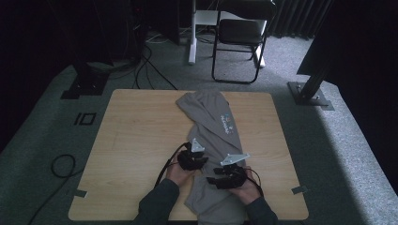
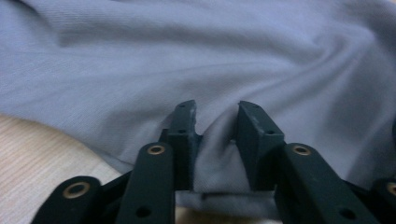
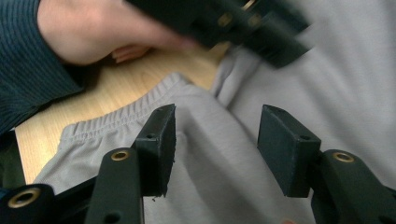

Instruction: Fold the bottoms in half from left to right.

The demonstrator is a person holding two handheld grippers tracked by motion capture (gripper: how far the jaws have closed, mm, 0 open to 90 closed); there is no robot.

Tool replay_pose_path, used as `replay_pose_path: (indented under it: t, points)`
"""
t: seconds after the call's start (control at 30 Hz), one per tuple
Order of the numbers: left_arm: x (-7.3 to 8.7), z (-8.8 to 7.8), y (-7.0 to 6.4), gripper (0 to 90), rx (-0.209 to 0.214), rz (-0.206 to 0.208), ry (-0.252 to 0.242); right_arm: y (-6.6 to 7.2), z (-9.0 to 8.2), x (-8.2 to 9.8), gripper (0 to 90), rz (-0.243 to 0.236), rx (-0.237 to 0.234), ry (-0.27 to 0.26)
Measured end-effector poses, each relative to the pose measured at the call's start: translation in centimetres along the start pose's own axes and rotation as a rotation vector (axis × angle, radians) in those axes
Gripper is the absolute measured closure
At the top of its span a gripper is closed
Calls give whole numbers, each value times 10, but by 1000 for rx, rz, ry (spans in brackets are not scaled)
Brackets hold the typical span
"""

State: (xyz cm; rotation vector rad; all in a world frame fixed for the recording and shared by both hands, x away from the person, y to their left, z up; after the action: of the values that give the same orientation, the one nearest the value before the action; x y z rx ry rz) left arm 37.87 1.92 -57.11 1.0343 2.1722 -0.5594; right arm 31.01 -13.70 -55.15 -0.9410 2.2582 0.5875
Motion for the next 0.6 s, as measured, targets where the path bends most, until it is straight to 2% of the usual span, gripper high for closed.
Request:
replay_pose_path:
  t: [0.07, 0.13, 0.2, 0.27, 0.4, 0.6]
  points:
    - [-1, 1, 3, 718, -9, -4, -2, 3, 4, 3, 534, -15, -11, 28]
    - [-2, 2, 8, 733, -21, -11, -11, 6, 4, 7, 713, -36, -7, 42]
    - [-3, 3, 13, 735, -34, -25, -17, 12, -1, 11, 808, -57, -20, 32]
    - [-3, 2, 19, 735, -55, -34, -22, 16, -7, 15, 865, -74, -19, 29]
    - [-3, 1, 30, 727, -84, -59, -26, 22, -21, 25, 875, -112, -2, 27]
    - [-3, -2, 47, 721, -135, -102, -30, 24, -44, 44, 835, -98, -14, 8]
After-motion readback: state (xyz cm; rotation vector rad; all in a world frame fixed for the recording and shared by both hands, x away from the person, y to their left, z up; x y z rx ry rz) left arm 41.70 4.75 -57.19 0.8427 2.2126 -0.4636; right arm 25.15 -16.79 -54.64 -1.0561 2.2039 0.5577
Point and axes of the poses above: each handheld gripper's, and its own axes: z roughly forward along the jaws, x roughly out of its underside, y roughly to its left, the point moved 3 cm from there along z, roughly forward along the jaws, and after that the axes turned 6 degrees about x, right-handed, at the moved point
